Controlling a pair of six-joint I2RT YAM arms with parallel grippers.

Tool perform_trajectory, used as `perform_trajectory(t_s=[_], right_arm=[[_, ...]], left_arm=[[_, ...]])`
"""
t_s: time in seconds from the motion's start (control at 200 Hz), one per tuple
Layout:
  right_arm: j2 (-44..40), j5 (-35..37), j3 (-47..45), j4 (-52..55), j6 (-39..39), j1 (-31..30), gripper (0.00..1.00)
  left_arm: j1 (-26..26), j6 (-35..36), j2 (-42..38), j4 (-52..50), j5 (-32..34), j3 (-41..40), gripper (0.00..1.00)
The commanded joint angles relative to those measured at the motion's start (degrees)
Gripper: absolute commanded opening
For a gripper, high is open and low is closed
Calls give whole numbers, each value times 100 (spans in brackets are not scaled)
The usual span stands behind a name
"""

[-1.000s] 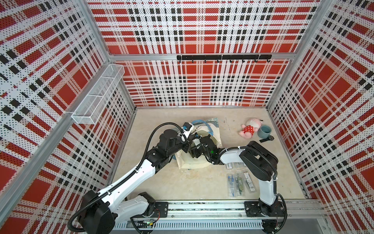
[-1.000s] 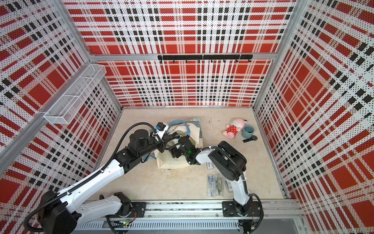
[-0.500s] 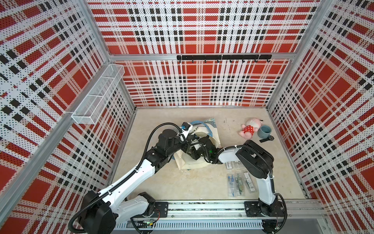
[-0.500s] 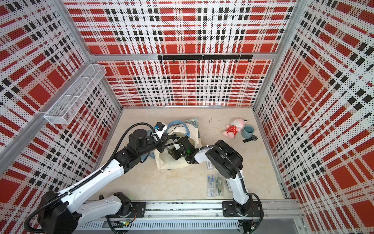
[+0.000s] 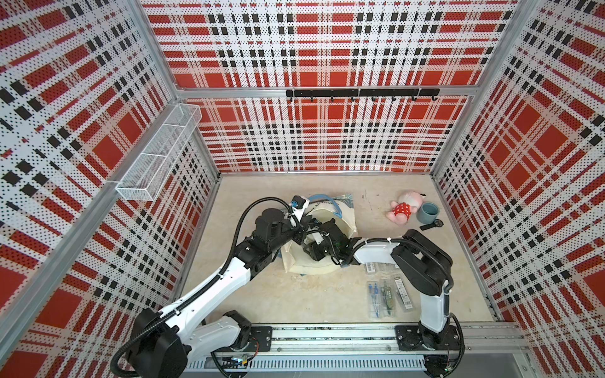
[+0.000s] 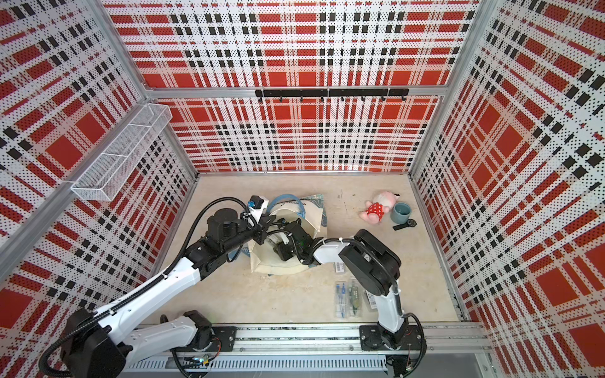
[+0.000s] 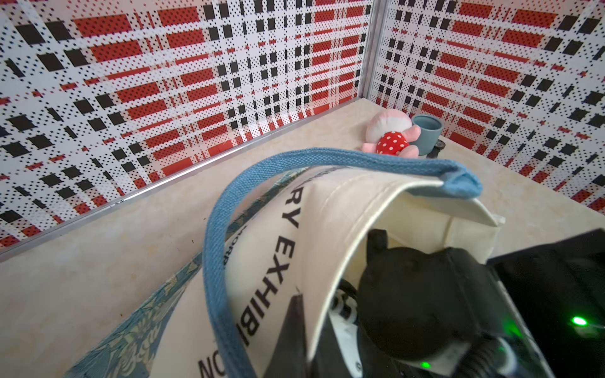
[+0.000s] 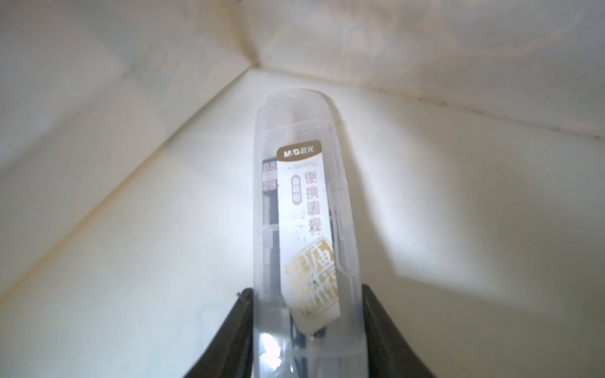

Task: Take out the compass set from the canvas bag
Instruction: Pick up the compass set from the canvas bag, then place the compass set at the center of the board.

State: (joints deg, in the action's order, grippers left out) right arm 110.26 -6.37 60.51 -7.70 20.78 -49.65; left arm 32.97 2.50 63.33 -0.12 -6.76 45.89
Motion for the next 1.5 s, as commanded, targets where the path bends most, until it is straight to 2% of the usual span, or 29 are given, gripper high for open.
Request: perform_trajectory(t_s=[0.0, 0.205, 0.471, 0.586, 0.837, 1.122, 1.248, 1.493], right_arm=[[-760, 263, -129, 747, 157, -255, 33], [-1650, 621, -338, 1374, 433, -644, 33], [-2021, 837, -415, 1871, 834, -978, 33], [-2351, 1129, -349, 2500, 1051, -1371, 33], [-3417, 2277, -311, 3859, 2400, -2730, 34], [-4104, 3383, -875, 5001, 4996, -4272, 34], [-4317, 3657, -1525, 5127, 5989, -4480, 34], [-4745, 4256, -2730, 4658, 6963, -4438, 35]], left_arm=[[25, -128, 21, 539, 270, 139, 0], [152, -228, 107, 617, 679, 177, 0], [298, -291, 41, 764, 1072, 115, 0], [272, -395, 46, 830, 1245, 128, 0], [202, -535, 87, 881, 1373, 131, 0], [114, -663, 39, 986, 1369, 61, 0], [87, -681, 13, 996, 1370, 61, 0], [40, -699, -40, 948, 1367, 52, 0]])
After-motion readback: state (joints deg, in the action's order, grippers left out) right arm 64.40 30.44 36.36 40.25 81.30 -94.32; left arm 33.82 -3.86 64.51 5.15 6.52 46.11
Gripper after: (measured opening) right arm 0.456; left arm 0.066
